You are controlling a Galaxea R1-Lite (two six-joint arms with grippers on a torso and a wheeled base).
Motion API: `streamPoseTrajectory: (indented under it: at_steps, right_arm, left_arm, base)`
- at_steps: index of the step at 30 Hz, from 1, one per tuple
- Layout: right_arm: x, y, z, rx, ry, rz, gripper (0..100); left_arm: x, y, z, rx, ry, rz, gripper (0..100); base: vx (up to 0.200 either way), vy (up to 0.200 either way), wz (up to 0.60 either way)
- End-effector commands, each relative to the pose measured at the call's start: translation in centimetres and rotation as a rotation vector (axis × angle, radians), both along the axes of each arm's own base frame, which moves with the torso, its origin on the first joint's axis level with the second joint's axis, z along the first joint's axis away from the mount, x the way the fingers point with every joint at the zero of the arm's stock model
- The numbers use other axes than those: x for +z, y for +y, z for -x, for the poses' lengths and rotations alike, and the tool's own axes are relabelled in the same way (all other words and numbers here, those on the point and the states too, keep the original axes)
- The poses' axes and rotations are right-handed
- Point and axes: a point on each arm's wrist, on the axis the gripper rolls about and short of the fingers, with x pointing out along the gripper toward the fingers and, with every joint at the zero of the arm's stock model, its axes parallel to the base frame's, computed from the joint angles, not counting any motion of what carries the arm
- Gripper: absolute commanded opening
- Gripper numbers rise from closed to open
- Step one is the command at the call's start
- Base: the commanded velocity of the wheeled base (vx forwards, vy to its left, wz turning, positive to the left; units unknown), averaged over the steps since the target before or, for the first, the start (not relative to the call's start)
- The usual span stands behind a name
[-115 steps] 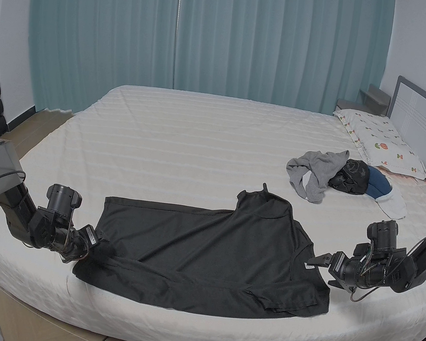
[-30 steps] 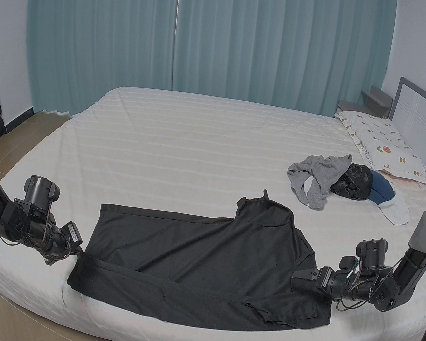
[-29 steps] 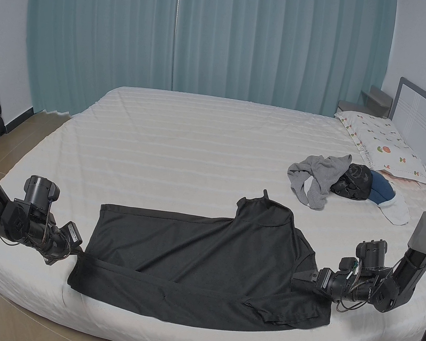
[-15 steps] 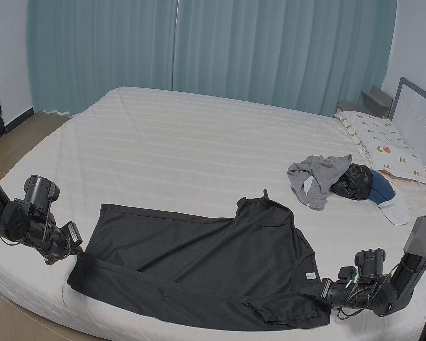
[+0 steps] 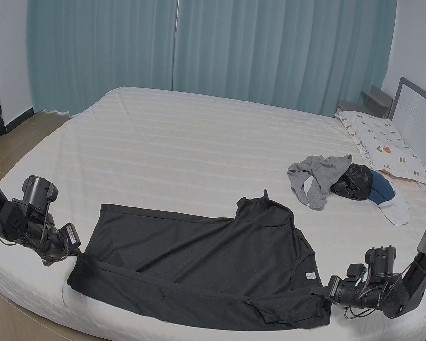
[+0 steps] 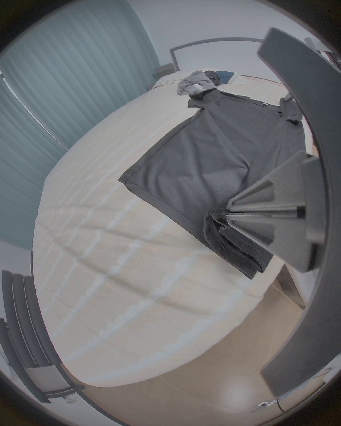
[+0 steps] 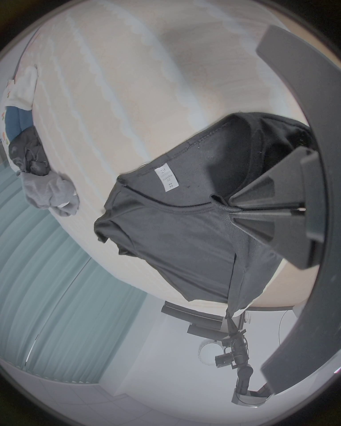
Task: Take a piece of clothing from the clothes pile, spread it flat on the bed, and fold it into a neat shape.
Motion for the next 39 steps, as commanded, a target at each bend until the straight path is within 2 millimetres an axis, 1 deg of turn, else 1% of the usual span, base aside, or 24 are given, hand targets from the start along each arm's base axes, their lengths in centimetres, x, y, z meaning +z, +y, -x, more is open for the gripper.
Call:
streamPoseTrajectory:
  at_steps: [1,3,7,9,14,23,27,34,39]
  right_arm:
    - [3.5,-1.1,2.3,-0.016,-0.087,-0.033,0]
    - [4.4,-1.6,3.2,-0.017,-0.11,-0.05,0]
    - [4.7,-1.6,5.1,0.005,-0.107,-0.053,0]
    - [5.1,-1.6,5.7,0.004,-0.116,-0.054,0]
    - [5.2,-1.8,6.4,0.0,-0.112,-0.054,0]
    - [5.8,-2.1,7.6,-0.014,-0.132,-0.054,0]
    - [5.3,-2.1,8.3,-0.016,-0.104,-0.051,0]
    - [5.0,-2.2,8.9,-0.001,-0.098,-0.031,0]
    - [4.7,-2.4,9.4,0.001,-0.087,-0.014,0]
  left_arm:
    - [1.3,0.3,1.0,-0.036,0.005,-0.032,0]
    - [1.2,0.3,1.3,-0.05,0.021,-0.039,0]
    - [1.2,0.4,1.9,-0.087,0.046,-0.064,0]
    - [1.7,0.8,2.4,-0.097,0.056,-0.078,0]
    - [2.5,1.2,3.6,-0.156,0.093,-0.107,0]
    - [3.4,1.5,3.4,-0.135,0.053,-0.102,0]
    - [3.7,1.5,3.6,-0.136,0.045,-0.104,0]
    - [4.1,1.4,4.7,-0.16,0.077,-0.118,0]
    - [3.9,1.3,5.2,-0.207,0.107,-0.134,0]
  base:
    - [0.0,0.0,0.0]
    - [0.0,0.0,0.0]
    - [0.0,0.0,0.0]
    - [0.0,0.0,0.0]
    - [0.0,0.0,0.0]
    - [0.0,0.0,0.0]
    - [0.0,0.0,0.0]
    - [0.0,0.0,0.0]
    - [0.0,0.0,0.0]
